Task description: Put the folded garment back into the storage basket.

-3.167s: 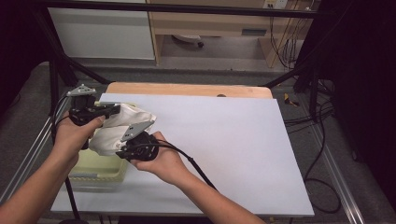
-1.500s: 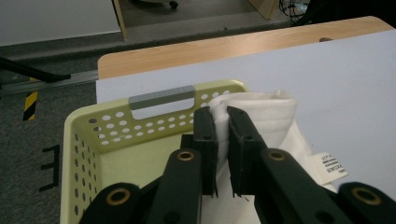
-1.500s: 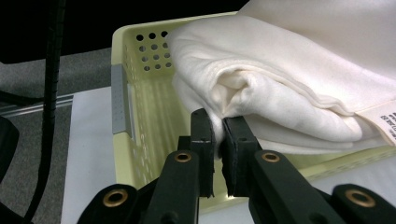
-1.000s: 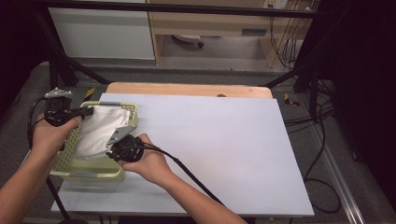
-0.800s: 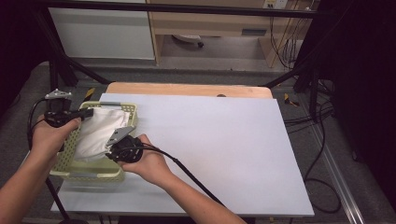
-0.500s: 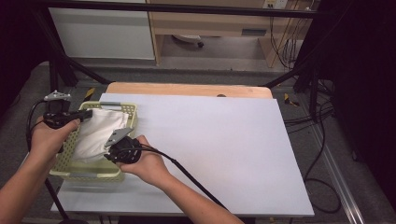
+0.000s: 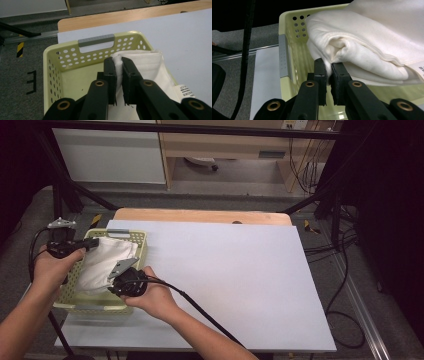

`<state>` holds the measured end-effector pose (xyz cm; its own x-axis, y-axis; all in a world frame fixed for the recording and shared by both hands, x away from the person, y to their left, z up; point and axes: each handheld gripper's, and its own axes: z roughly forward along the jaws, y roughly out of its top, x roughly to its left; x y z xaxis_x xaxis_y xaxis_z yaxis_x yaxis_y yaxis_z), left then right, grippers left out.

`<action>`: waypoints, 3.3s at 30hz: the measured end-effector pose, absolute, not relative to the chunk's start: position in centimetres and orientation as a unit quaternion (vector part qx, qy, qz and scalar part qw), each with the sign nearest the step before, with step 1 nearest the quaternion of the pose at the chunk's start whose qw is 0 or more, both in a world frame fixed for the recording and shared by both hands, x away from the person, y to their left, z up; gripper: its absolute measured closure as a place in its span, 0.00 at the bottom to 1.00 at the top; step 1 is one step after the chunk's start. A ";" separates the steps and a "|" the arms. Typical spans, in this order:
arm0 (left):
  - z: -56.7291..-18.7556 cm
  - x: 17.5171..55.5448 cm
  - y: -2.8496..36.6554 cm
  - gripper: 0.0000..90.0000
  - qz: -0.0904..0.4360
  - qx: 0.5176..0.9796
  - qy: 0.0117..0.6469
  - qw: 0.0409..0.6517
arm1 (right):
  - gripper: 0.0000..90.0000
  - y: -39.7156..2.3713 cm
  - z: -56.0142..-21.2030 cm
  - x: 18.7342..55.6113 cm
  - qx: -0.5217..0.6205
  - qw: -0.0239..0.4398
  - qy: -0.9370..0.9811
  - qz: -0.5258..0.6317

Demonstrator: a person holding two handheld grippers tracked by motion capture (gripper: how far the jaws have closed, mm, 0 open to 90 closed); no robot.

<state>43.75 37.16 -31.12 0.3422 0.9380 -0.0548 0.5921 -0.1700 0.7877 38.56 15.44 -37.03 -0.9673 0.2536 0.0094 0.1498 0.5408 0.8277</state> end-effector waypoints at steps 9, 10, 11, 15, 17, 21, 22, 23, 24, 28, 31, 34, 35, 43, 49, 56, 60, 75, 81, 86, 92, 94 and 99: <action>-31.7 43.7 37.4 0.92 0.227 0.729 0.529 0.370 | 0.93 15.9 -37.3 38.4 0.113 0.056 0.877 0.463; -31.7 43.7 37.5 0.92 0.227 0.728 0.531 0.370 | 0.93 15.9 -37.4 38.4 0.114 0.055 0.877 0.463; -31.8 43.8 37.5 0.92 0.225 0.725 0.534 0.372 | 0.93 16.0 -37.4 38.4 0.114 0.054 0.878 0.463; -32.3 44.0 37.5 0.92 0.217 0.721 0.538 0.378 | 0.93 16.1 -37.6 38.5 0.116 0.052 0.878 0.461; -32.4 44.1 37.2 0.92 0.219 0.722 0.538 0.377 | 0.93 16.2 -37.7 38.5 0.115 0.052 0.879 0.460; -32.6 44.1 37.0 0.92 0.222 0.725 0.535 0.372 | 0.93 16.3 -37.8 38.5 0.116 0.052 0.879 0.459; -32.6 44.1 37.0 0.92 0.222 0.725 0.535 0.372 | 0.93 16.3 -37.8 38.6 0.116 0.052 0.879 0.459; -32.7 44.1 37.1 0.92 0.221 0.725 0.536 0.371 | 0.93 16.3 -37.8 38.6 0.116 0.053 0.880 0.458; -32.8 44.1 37.1 0.92 0.221 0.724 0.537 0.372 | 0.93 16.3 -37.8 38.6 0.117 0.053 0.879 0.459; -33.0 44.0 37.3 0.92 0.223 0.722 0.539 0.373 | 0.93 16.2 -37.6 38.6 0.117 0.054 0.879 0.459; -33.2 44.1 37.5 0.92 0.222 0.720 0.542 0.372 | 0.93 16.2 -37.7 38.7 0.119 0.054 0.879 0.458; -33.3 44.2 37.6 0.92 0.223 0.719 0.544 0.371 | 0.93 16.2 -37.7 38.9 0.124 0.053 0.878 0.459; -33.3 44.2 37.6 0.92 0.224 0.719 0.544 0.370 | 0.93 16.2 -37.7 39.0 0.124 0.054 0.878 0.459; -33.5 44.7 37.7 0.92 0.228 0.714 0.549 0.369 | 0.93 16.2 -38.0 39.6 0.135 0.054 0.881 0.451; -33.5 45.3 37.8 0.79 0.246 0.700 0.555 0.376 | 0.82 16.9 -38.4 40.4 0.154 0.044 0.879 0.449; -31.8 43.3 37.0 0.37 0.280 0.667 0.549 0.420 | 0.44 15.0 -37.3 40.0 0.193 0.056 0.873 0.445; -31.9 41.8 35.6 0.25 0.275 0.673 0.543 0.420 | 0.28 13.0 -36.3 39.1 0.196 0.083 0.867 0.451; -34.2 37.6 31.2 0.11 0.240 0.669 0.513 0.481 | 0.08 1.5 -35.7 36.3 0.228 0.148 0.844 0.462; -34.7 36.4 29.4 0.08 0.238 0.678 0.490 0.494 | 0.06 -1.6 -34.8 37.0 0.243 0.154 0.843 0.454; -35.9 35.4 28.1 0.08 0.235 0.683 0.475 0.503 | 0.06 -3.5 -34.2 37.5 0.271 0.160 0.828 0.465; -37.3 35.1 27.3 0.09 0.246 0.687 0.478 0.489 | 0.05 -5.4 -33.6 37.7 0.292 0.165 0.818 0.468; -37.6 35.0 27.4 0.09 0.248 0.683 0.482 0.489 | 0.04 -6.0 -33.5 37.8 0.298 0.167 0.814 0.470; -38.6 34.5 27.6 0.10 0.245 0.687 0.485 0.483 | 0.02 -7.7 -33.1 38.1 0.300 0.167 0.805 0.484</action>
